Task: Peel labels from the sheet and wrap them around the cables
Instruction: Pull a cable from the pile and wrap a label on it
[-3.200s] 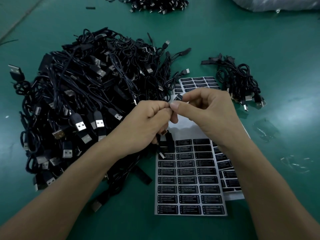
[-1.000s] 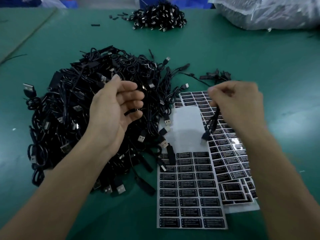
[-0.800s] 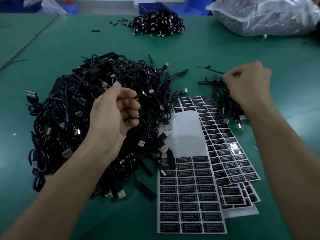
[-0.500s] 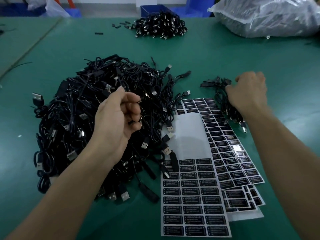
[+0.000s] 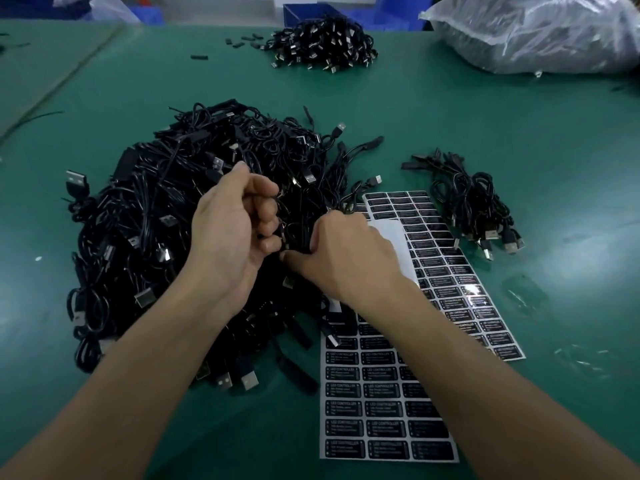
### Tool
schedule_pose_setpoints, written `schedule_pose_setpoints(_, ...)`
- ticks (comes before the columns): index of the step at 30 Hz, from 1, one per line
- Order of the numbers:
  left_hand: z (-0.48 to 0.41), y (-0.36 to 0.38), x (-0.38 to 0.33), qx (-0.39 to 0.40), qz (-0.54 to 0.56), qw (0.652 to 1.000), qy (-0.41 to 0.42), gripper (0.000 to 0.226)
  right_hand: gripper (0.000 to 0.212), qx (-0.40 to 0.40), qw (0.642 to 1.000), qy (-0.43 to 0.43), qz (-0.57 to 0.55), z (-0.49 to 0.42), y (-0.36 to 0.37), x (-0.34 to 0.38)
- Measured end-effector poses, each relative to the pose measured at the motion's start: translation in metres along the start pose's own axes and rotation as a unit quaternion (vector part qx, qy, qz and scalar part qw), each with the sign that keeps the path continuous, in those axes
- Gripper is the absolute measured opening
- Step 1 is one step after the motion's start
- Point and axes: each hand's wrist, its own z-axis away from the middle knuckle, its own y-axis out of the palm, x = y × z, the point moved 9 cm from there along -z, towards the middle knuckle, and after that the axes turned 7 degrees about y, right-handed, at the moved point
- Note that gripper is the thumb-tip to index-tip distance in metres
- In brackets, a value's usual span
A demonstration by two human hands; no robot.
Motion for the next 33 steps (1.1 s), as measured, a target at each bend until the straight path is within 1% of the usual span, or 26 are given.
schedule_pose_setpoints(2,0.0,0.0,0.0,0.001,-0.002,1.0,0.001,0.042,0.04,0.033,0.998,0.017,-0.045,-0.003,0.004,-0.003)
schedule_pose_setpoints(4,-0.001,0.0,0.0,0.002,-0.004,1.0,0.002,0.041,0.036,0.063,0.989,0.025,-0.131,-0.005,0.0,-0.007)
schedule_pose_setpoints(6,-0.002,0.0,0.0,0.003,-0.007,1.0,0.005,0.039,0.041,0.07,0.972,0.032,-0.221,-0.005,-0.015,-0.013)
schedule_pose_setpoints(8,-0.002,-0.001,-0.001,0.006,-0.018,1.0,0.014,0.037,0.04,0.083,0.938,0.036,-0.335,-0.002,-0.03,-0.018)
schedule_pose_setpoints(10,-0.003,0.0,-0.002,0.016,-0.042,0.998,0.031,0.037,0.038,0.108,0.882,0.039,-0.458,0.006,-0.043,-0.018)
schedule_pose_setpoints(11,-0.003,0.0,-0.002,0.024,-0.056,0.997,0.039,0.039,0.043,0.114,0.854,0.026,-0.507,0.009,-0.049,-0.016)
schedule_pose_setpoints(12,-0.003,0.002,-0.002,0.034,-0.07,0.996,0.043,0.043,0.049,0.115,0.833,0.005,-0.541,0.012,-0.056,-0.012)
schedule_pose_setpoints(13,-0.002,0.005,0.0,0.046,-0.081,0.995,0.042,0.047,0.053,0.116,0.825,-0.023,-0.553,0.015,-0.061,-0.008)
schedule_pose_setpoints(14,-0.002,0.008,0.002,0.058,-0.087,0.994,0.033,0.051,0.052,0.122,0.825,-0.052,-0.55,0.02,-0.064,-0.002)
schedule_pose_setpoints(17,-0.001,0.013,0.007,0.085,-0.078,0.993,-0.001,0.061,0.038,0.172,0.842,-0.12,-0.497,0.037,-0.061,0.012)
schedule_pose_setpoints(19,-0.001,0.013,0.006,0.088,-0.05,0.995,-0.003,0.059,0.029,0.207,0.863,-0.158,-0.434,0.047,-0.05,0.015)
schedule_pose_setpoints(21,-0.001,0.008,0.004,0.066,-0.03,0.997,-0.001,0.051,0.026,0.246,0.876,-0.182,-0.372,0.055,-0.036,0.015)
schedule_pose_setpoints(23,0.0,0.006,0.003,0.056,-0.039,0.998,-0.007,0.049,0.021,0.299,0.869,-0.198,-0.341,0.063,-0.021,0.015)
schedule_pose_setpoints(25,0.003,0.011,0.005,0.089,-0.019,0.995,-0.037,0.046,0.017,0.324,0.864,-0.198,-0.332,0.067,-0.015,0.01)
schedule_pose_setpoints(26,0.005,0.016,0.006,0.114,0.002,0.992,-0.06,0.046,0.015,0.312,0.868,-0.189,-0.336,0.064,-0.016,0.004)
schedule_pose_setpoints(27,0.008,0.02,0.007,0.142,0.021,0.986,-0.084,0.047,0.014,0.284,0.877,-0.167,-0.349,0.056,-0.019,-0.006)
schedule_pose_setpoints(29,0.014,0.027,0.009,0.199,0.025,0.972,-0.119,0.055,0.014,0.196,0.894,-0.069,-0.397,0.035,-0.029,-0.038)
schedule_pose_setpoints(31,0.016,0.03,0.011,0.228,-0.013,0.966,-0.117,0.061,0.015,0.102,0.89,0.035,-0.443,0.022,-0.037,-0.076)
schedule_pose_setpoints(33,0.014,0.029,0.011,0.221,-0.081,0.968,-0.086,0.059,0.015,0.027,0.898,0.092,-0.43,0.018,-0.043,-0.103)
